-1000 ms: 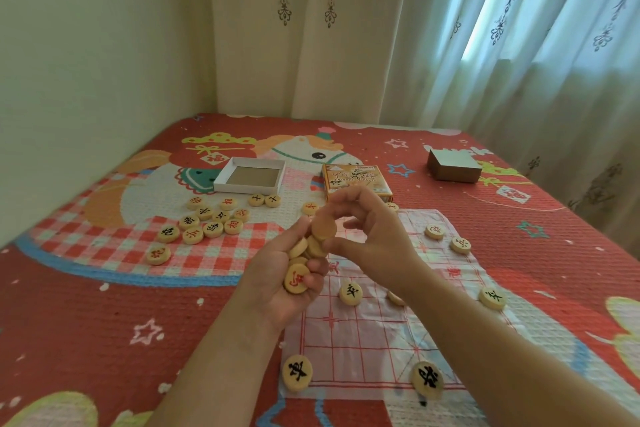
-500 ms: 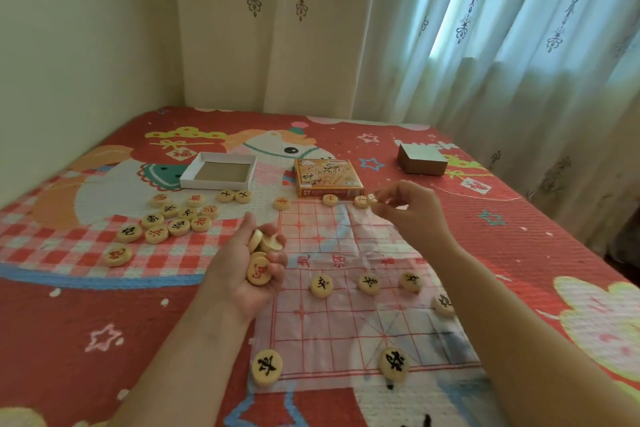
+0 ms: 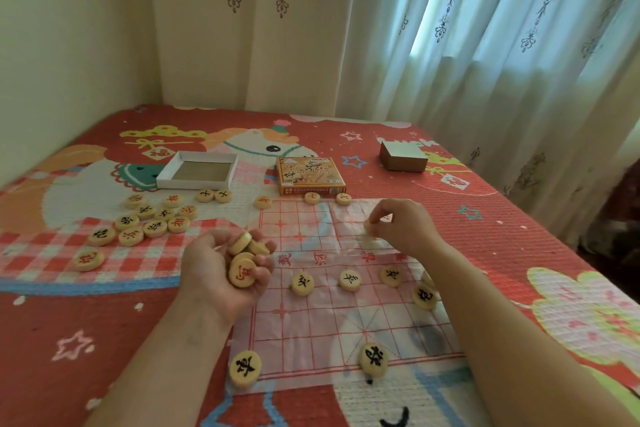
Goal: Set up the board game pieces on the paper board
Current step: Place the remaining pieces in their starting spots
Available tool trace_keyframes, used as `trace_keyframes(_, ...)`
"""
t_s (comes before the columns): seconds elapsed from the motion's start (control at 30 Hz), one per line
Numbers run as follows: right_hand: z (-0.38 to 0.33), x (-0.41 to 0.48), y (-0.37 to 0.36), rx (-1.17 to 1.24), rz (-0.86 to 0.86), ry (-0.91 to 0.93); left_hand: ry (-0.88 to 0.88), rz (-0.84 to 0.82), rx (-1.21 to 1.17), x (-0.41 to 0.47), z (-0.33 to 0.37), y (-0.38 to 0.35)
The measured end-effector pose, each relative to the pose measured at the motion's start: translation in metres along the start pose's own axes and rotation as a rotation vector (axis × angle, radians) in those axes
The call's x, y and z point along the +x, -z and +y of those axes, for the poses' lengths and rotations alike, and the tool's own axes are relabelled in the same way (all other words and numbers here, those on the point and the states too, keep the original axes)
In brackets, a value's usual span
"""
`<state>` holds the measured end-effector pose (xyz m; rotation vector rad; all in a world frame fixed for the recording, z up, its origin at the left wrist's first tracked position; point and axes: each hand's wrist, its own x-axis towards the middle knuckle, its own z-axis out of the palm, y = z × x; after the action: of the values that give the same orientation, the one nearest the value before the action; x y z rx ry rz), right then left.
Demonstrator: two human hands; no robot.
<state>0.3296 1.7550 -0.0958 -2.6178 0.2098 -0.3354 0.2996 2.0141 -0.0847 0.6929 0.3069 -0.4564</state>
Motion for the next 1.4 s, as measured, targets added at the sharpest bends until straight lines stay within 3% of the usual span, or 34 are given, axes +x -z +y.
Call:
trace_keyframes(0.23, -0.004, -0.002, 0.002, -0.125, -0.050, 0.046, -0.002, -0.003, 0.005, -0.001, 0.001, -0.003)
trace_keyframes(0.47, -0.035, -0.007, 0.021, 0.174, 0.099, 0.071, -0.010, -0.077, 0.108, -0.001, -0.002, -0.005)
trace_keyframes(0.77, -0.101, -0.044, 0.004, 0.339, -0.200, 0.419, -0.019, -0.077, 0.201, -0.003, -0.011, -0.010)
trace_keyframes(1.23, -0.096, -0.045, -0.010, 0.354, -0.125, 0.439, -0.018, -0.116, 0.280, -0.006, -0.010, -0.009)
trace_keyframes(1.4, -0.095, -0.044, -0.019, 0.292, -0.014, 0.531, -0.093, -0.071, 0.376, -0.005, -0.013, -0.008)
